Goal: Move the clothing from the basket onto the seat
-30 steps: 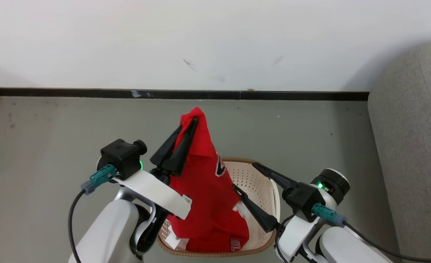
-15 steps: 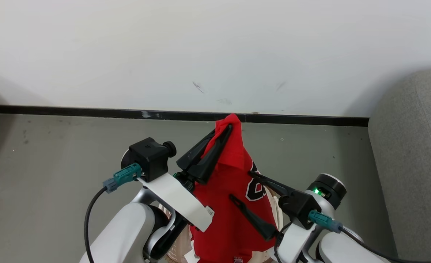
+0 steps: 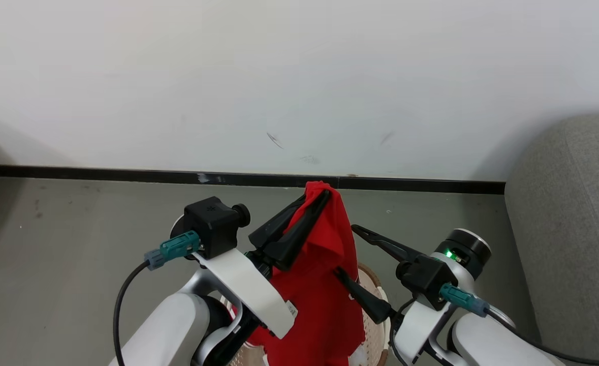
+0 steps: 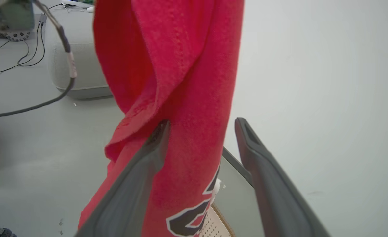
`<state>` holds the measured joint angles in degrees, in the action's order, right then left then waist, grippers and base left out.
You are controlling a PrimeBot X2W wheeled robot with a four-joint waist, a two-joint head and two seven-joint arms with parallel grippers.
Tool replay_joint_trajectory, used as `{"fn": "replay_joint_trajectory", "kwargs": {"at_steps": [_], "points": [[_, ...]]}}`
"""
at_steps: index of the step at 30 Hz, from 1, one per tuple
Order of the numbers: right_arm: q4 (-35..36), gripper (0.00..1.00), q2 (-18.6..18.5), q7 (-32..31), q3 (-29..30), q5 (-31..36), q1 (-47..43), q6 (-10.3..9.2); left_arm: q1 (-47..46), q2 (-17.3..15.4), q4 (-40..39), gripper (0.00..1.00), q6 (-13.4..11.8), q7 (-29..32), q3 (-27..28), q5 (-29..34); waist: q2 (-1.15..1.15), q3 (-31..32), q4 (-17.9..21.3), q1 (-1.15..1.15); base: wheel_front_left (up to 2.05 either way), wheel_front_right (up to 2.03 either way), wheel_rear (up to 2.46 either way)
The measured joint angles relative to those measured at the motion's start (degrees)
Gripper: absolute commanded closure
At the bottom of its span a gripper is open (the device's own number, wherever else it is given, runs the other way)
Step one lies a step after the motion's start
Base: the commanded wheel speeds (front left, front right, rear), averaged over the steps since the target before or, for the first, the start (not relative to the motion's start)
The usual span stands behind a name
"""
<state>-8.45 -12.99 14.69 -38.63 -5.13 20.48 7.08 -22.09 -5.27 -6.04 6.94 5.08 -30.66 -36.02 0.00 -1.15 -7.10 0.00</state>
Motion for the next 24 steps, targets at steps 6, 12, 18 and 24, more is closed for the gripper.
{"fn": "replay_joint_trajectory", "kwargs": {"at_steps": [6,12,18,24], "points": [[0.0,0.0,-0.3,0.0,-1.2,-1.4,-0.1,0.0,0.5,0.2,-2.5,1.0,0.0,2.0,-0.7,-2.1,0.0,0.5,-0.2,0.0,0.0,0.0,0.0],[-1.4,0.0,-0.4,0.0,-3.4,-3.6,-0.6,0.0,0.5,0.5,-5.3,1.0,0.0,3.8,-2.2,-4.5,0.0,0.6,-0.7,0.0,0.0,0.0,0.0],[-2.8,0.0,-1.1,0.0,-5.2,-5.7,-1.5,0.0,0.4,1.0,-8.4,1.0,0.0,6.0,-3.7,-7.4,0.0,0.4,-1.2,0.0,0.0,0.0,0.0],[-4.2,1.0,-1.7,0.0,-6.1,-7.6,-1.6,0.0,0.4,0.8,-9.7,1.0,-0.2,6.9,-2.6,-7.9,0.0,0.0,-1.4,0.0,0.0,0.0,0.0]]}}
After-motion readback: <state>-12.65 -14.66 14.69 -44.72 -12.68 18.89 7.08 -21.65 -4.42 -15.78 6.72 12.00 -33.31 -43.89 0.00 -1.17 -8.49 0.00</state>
